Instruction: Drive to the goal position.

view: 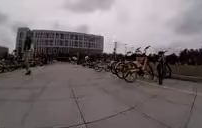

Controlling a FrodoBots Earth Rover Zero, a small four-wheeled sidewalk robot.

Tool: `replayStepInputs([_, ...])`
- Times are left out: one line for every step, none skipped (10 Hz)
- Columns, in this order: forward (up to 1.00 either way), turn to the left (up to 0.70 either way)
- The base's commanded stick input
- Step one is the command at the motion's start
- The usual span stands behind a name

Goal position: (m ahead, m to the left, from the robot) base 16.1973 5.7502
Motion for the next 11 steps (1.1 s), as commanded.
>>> replayStepInputs([0.6,0.01])
replayStepInputs([0.6,0.01])
replayStepInputs([0.6,0.01])
replayStepInputs([0.6,0.01])
replayStepInputs([0.25,0.0])
replayStepInputs([0.0,0.0])
replayStepInputs([0.0,0.0])
replayStepInputs([0.0,0.0])
replayStepInputs([0.0,0.0])
replayStepInputs([0.0,0.11])
replayStepInputs([0.0,0.36])
